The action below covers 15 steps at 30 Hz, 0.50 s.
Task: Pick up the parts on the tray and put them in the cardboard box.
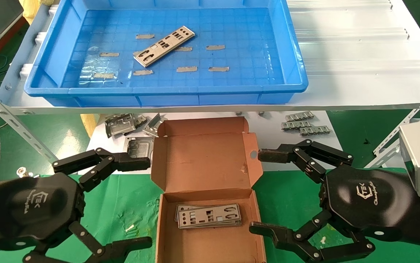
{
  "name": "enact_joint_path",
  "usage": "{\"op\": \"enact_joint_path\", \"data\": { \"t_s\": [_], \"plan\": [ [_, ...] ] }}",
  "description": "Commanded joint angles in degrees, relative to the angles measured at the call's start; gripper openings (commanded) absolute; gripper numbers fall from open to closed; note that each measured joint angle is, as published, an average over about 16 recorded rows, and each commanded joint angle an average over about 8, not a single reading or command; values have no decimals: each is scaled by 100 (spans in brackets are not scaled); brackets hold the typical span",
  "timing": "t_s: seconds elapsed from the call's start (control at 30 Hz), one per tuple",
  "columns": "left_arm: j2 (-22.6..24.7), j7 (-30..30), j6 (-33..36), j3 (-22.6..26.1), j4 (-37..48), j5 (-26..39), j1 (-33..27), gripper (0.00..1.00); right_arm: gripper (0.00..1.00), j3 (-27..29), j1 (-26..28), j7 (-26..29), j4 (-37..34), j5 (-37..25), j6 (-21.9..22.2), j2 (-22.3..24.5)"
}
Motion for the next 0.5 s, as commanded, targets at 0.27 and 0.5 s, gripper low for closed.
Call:
{"op": "enact_joint_path", "data": {
  "t_s": [0.27,0.5],
  "plan": [
    [0,0,0,0,0,0,0,100,100,0,0,0,0,0,0,0],
    [0,0,0,0,0,0,0,100,73,0,0,0,0,0,0,0]
  ]
}}
